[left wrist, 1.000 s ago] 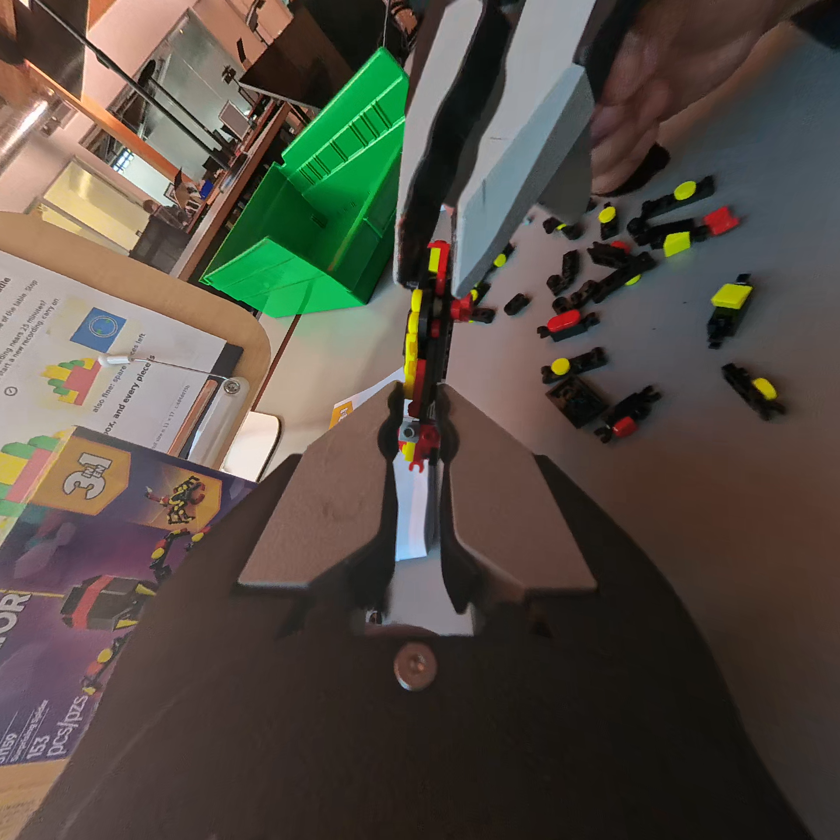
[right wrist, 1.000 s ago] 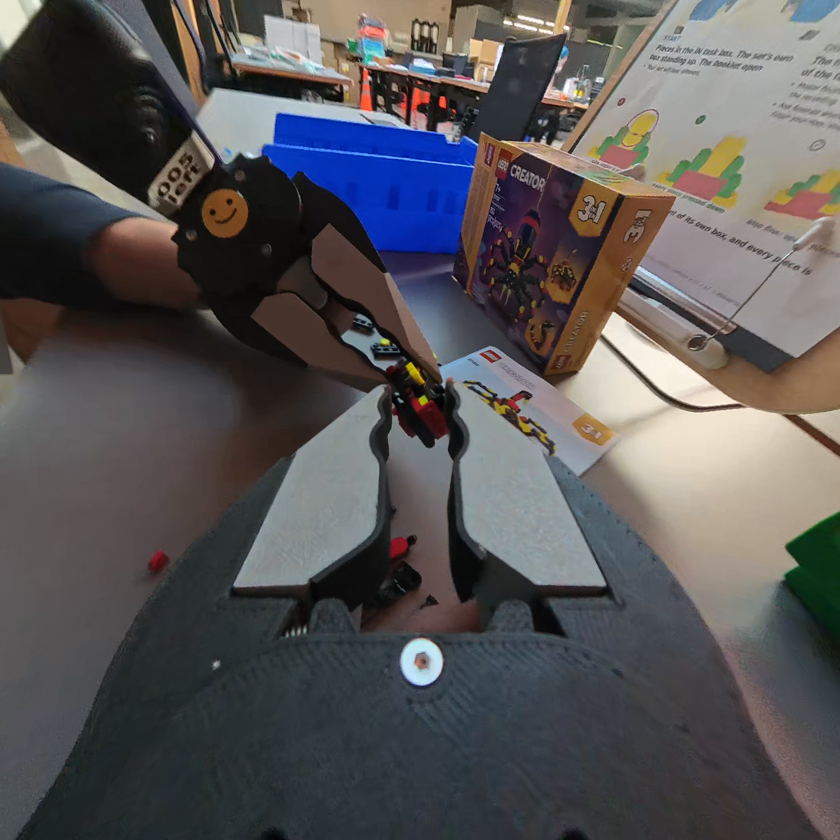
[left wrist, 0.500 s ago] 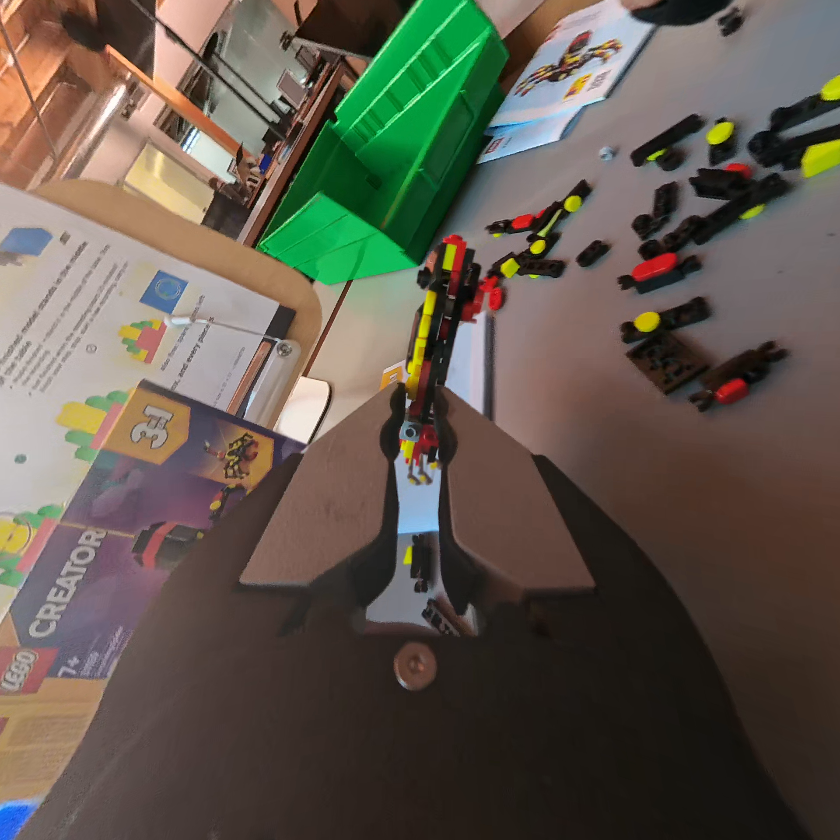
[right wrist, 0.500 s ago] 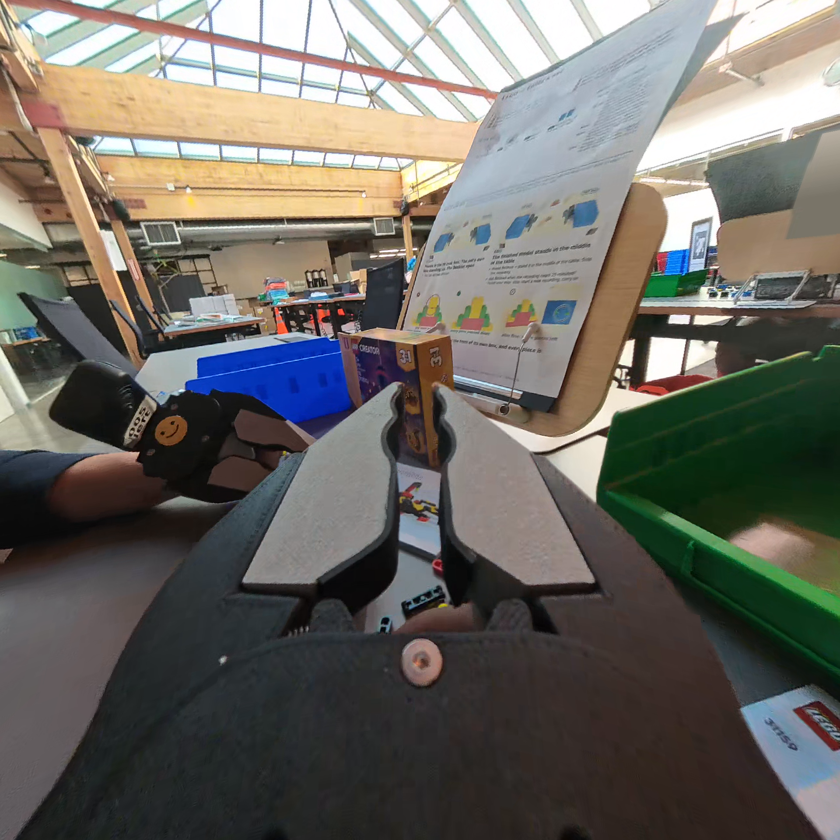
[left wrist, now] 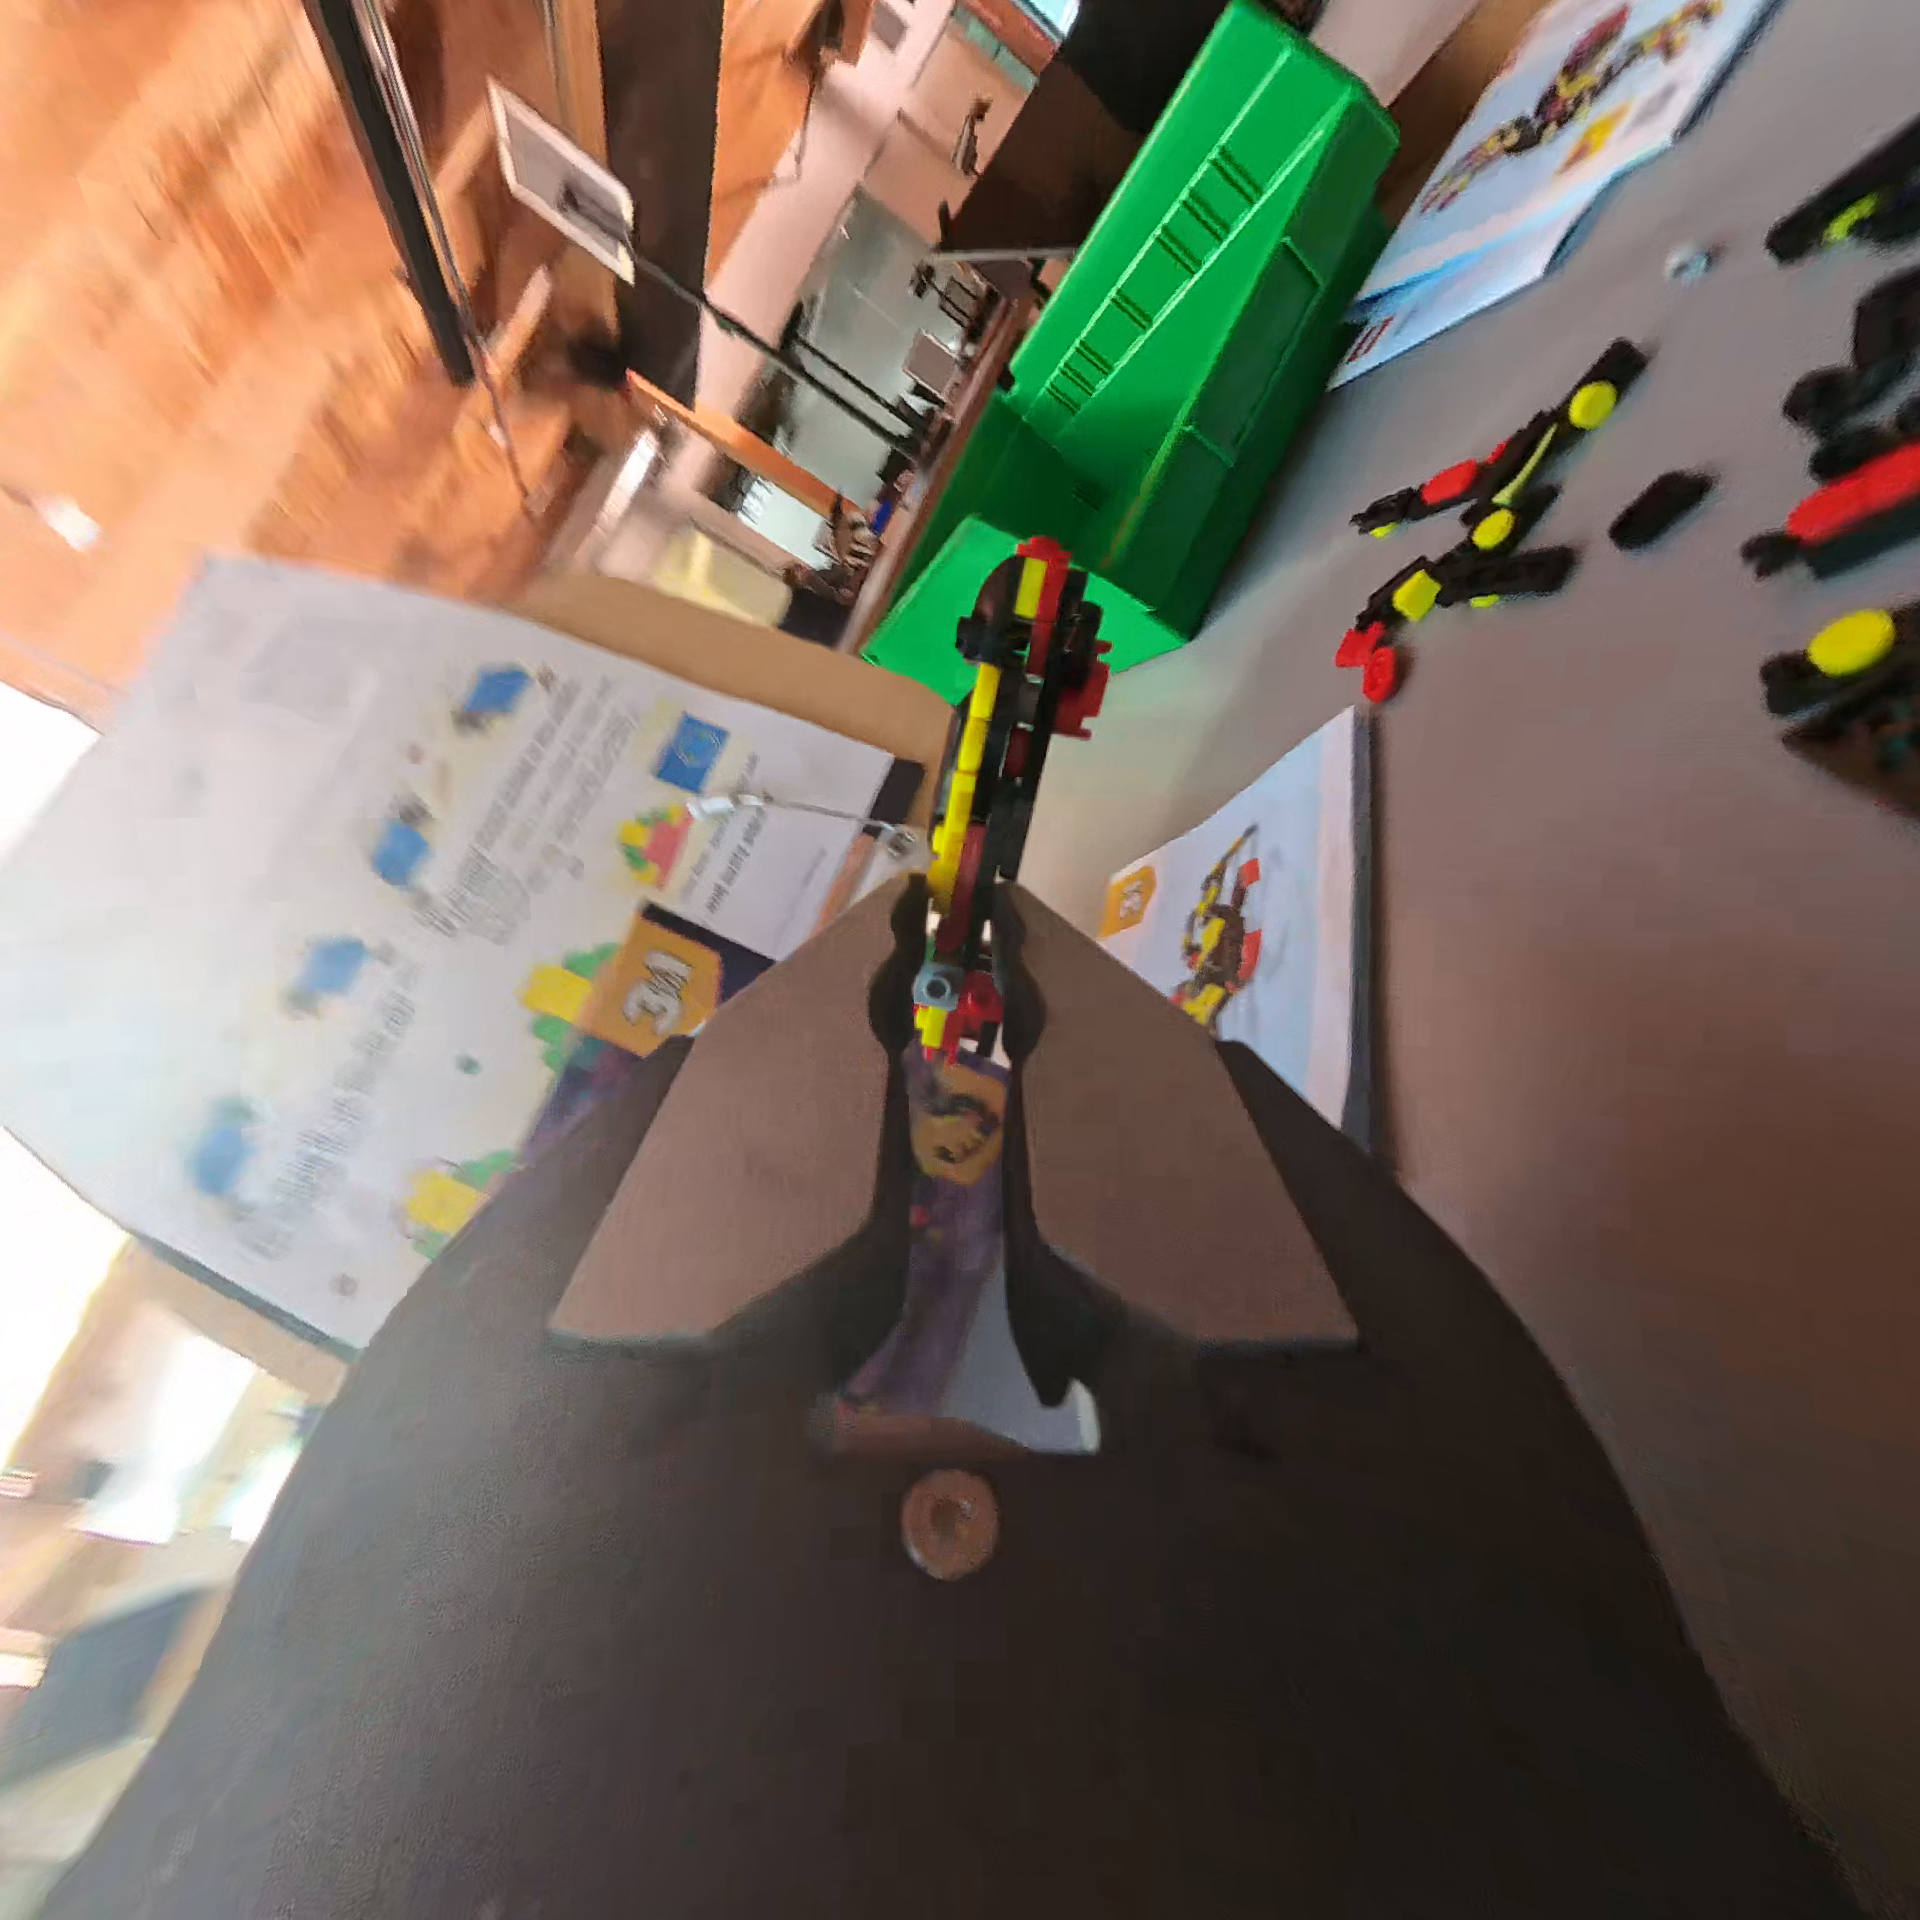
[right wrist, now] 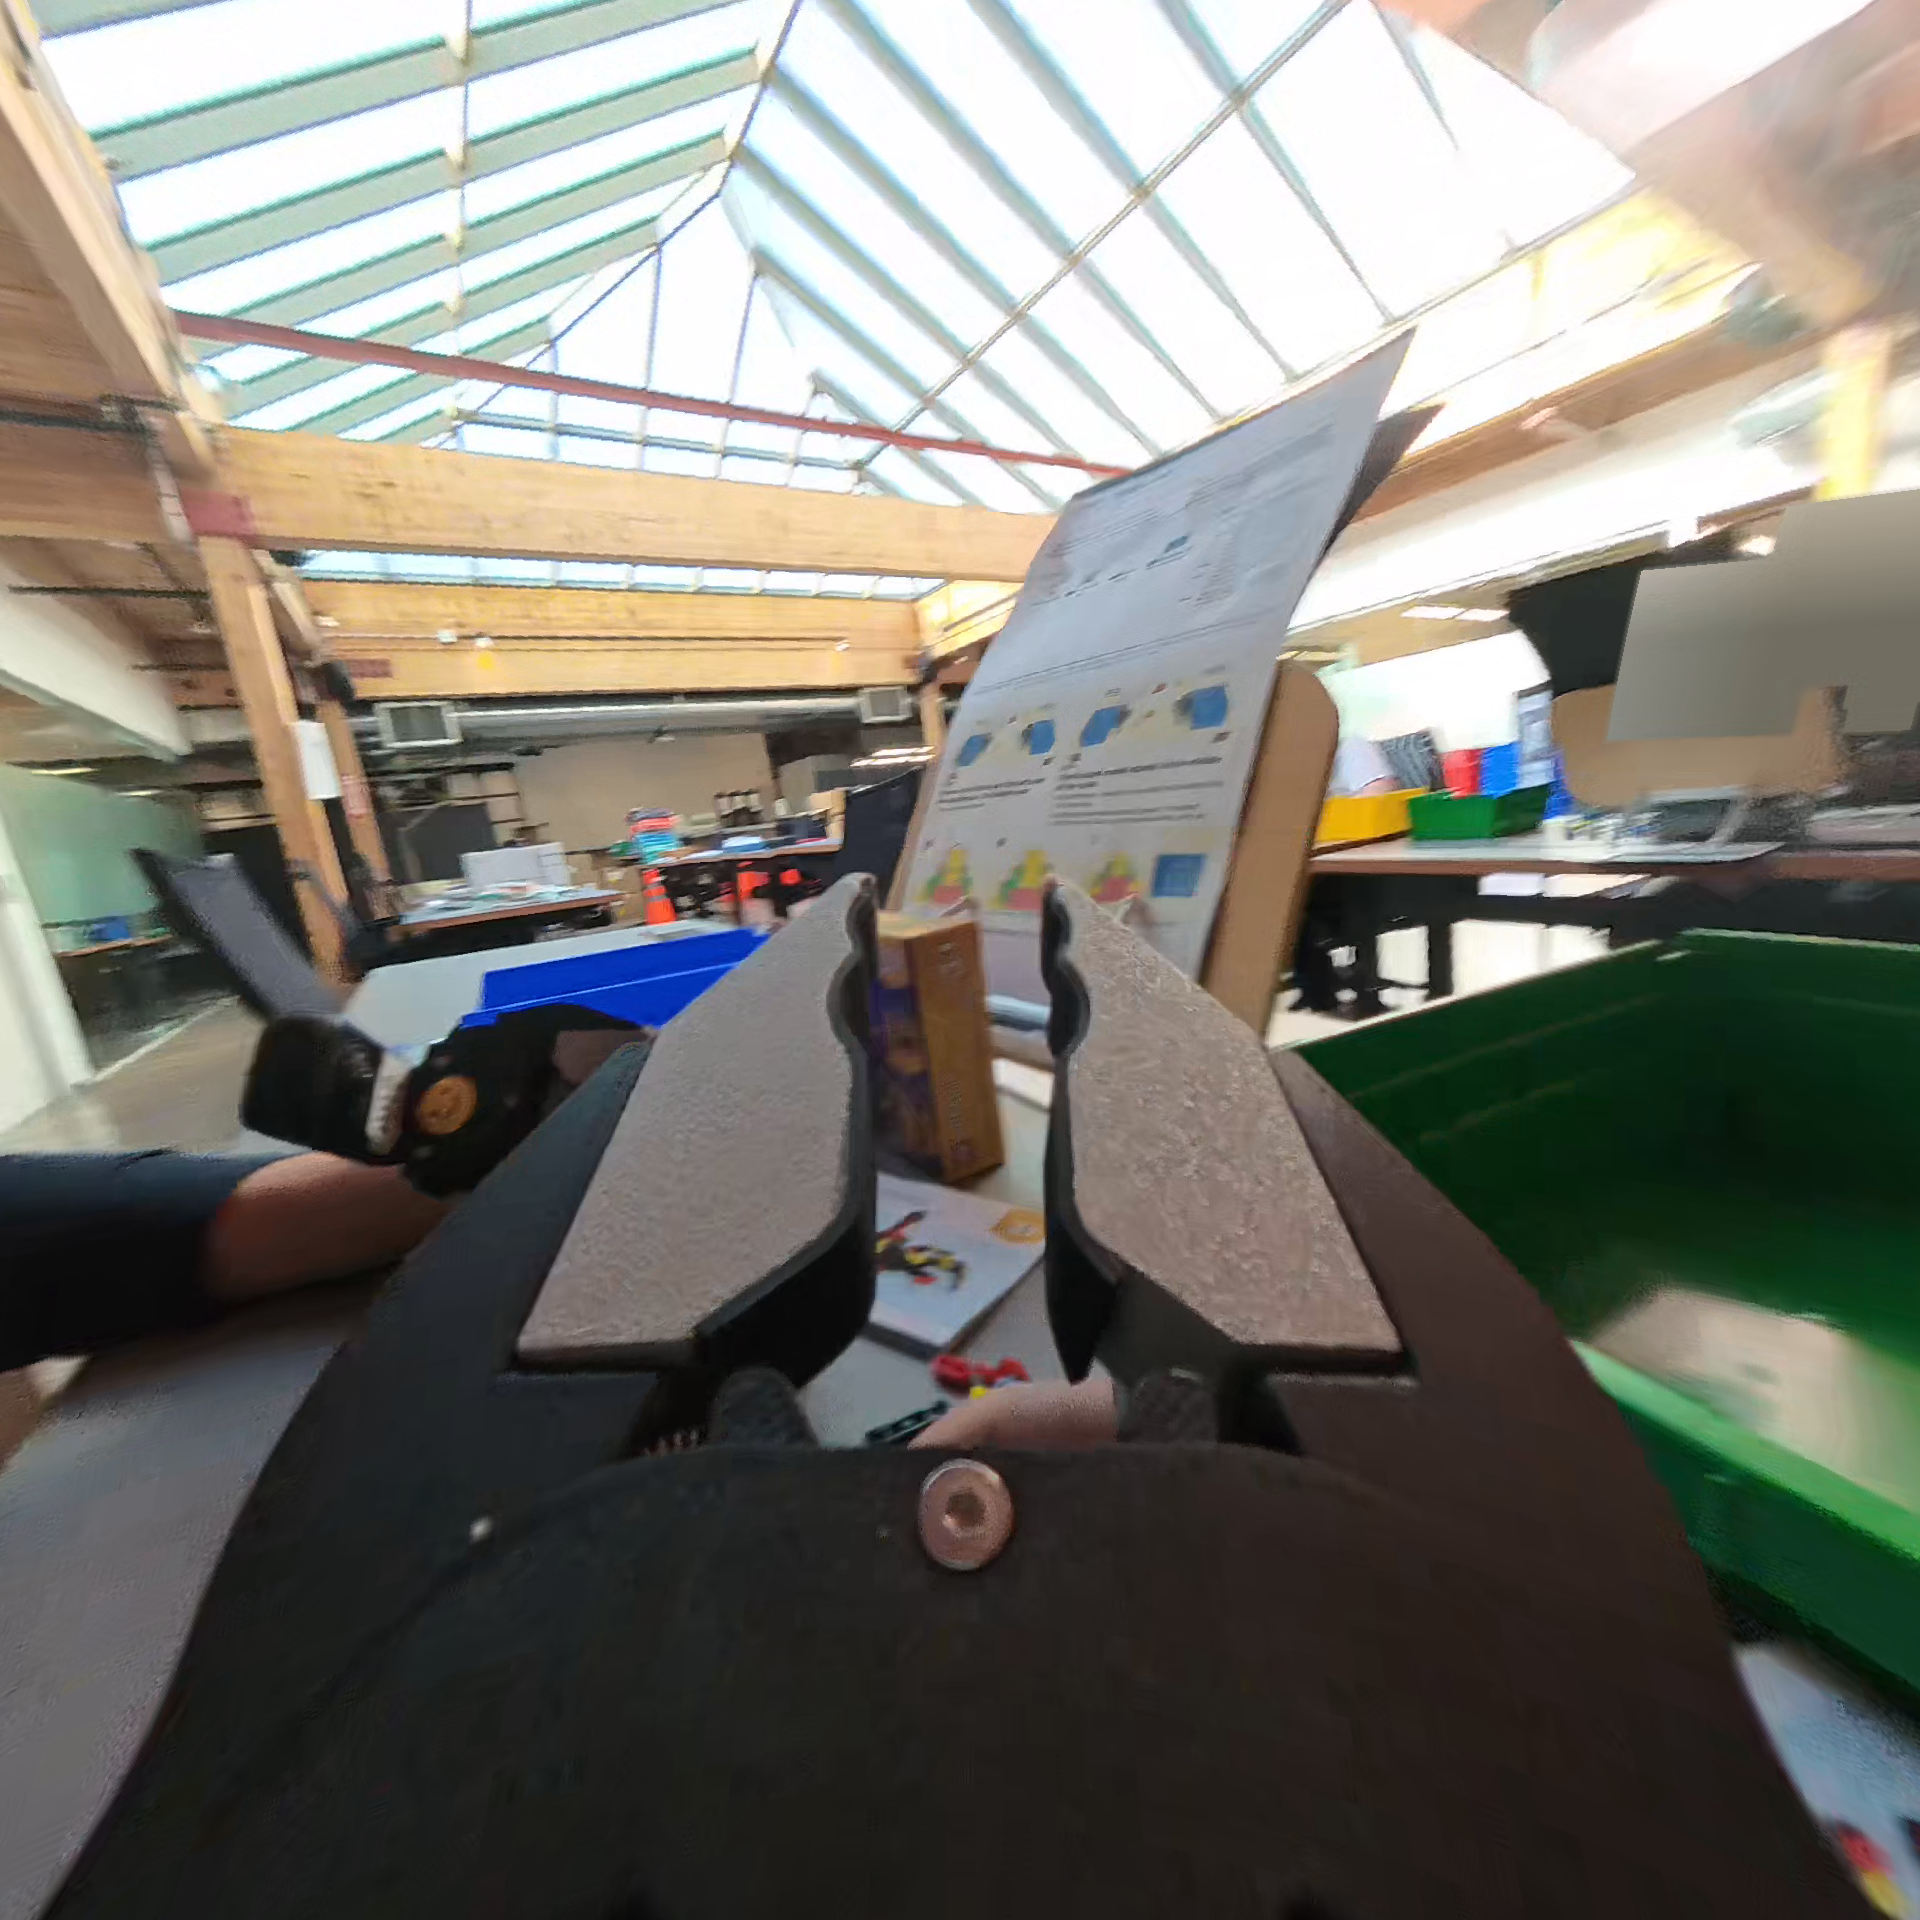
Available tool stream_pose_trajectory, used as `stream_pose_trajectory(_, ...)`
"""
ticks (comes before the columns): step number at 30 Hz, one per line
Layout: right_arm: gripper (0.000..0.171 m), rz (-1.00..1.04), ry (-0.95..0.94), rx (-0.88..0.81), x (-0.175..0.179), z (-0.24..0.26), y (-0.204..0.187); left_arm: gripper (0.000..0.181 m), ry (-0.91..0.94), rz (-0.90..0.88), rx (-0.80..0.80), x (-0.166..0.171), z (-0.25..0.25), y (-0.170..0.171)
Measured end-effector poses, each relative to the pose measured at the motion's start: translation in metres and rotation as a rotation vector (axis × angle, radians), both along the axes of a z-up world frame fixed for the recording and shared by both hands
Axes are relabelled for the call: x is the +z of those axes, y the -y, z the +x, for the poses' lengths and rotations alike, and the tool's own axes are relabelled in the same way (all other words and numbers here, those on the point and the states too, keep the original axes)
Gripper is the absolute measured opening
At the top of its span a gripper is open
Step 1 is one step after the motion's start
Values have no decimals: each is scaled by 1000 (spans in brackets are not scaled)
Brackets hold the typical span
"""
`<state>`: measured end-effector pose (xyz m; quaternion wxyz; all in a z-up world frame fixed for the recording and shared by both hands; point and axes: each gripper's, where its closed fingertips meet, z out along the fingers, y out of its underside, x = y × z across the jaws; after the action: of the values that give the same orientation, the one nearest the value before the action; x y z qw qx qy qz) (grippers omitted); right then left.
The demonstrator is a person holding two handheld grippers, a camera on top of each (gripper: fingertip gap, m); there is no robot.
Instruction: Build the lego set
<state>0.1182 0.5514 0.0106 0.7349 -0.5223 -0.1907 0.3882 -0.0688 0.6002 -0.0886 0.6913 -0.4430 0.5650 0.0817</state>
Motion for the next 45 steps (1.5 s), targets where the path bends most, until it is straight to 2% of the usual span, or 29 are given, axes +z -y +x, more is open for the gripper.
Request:
stream_pose_trajectory(2,45,-78,68,172,-14,-38,8,9,-49,175,-3,11,3,9)
stream_pose_trajectory(4,59,-121,200,264,-32,-79,17,9,-54,261,-21,19,7,17)
stream_pose_trajectory(10,67,-75,460,190,-67,-152,24,8,-76,420,-5,27,14,30)
stream_pose_trajectory(12,62,-32,514,138,-70,-157,25,9,-101,437,-25,24,21,36)
stream_pose_trajectory(15,32,14,591,57,-75,-153,21,8,-137,448,-46,17,27,39)
stream_pose_trajectory(16,28,11,611,58,-78,-153,20,8,-143,461,-48,18,27,40)
stream_pose_trajectory(18,32,-7,617,78,-82,-154,20,8,-153,463,-53,16,28,42)
stream_pose_trajectory(23,21,-22,636,81,-83,-154,18,9,-129,437,-50,16,27,39)
stream_pose_trajectory(27,20,15,694,49,-83,-155,20,8,-128,394,-65,13,27,38)
stream_pose_trajectory(31,20,-102,570,102,-76,-153,19,9,-101,382,-52,17,27,38)
stream_pose_trajectory(32,20,-151,507,118,-73,-151,17,9,-91,361,-46,18,27,37)
stream_pose_trajectory(33,0,-194,428,107,-69,-145,11,9,-92,322,-58,15,28,38)
stream_pose_trajectory(35,0,-282,198,153,-54,-130,1,7,-99,260,-82,6,32,41)
stream_pose_trajectory(37,0,-303,64,134,-43,-110,-9,8,-117,218,-92,-2,37,43)
stream_pose_trajectory(41,0,-286,103,166,-39,-101,-6,8,-142,191,-64,-9,35,33)
stream_pose_trajectory(43,27,-275,155,143,-43,-102,-6,8,-127,159,-44,-8,30,26)
stream_pose_trajectory(45,35,-283,287,161,-58,-114,-1,8,-118,138,-34,-7,27,23)
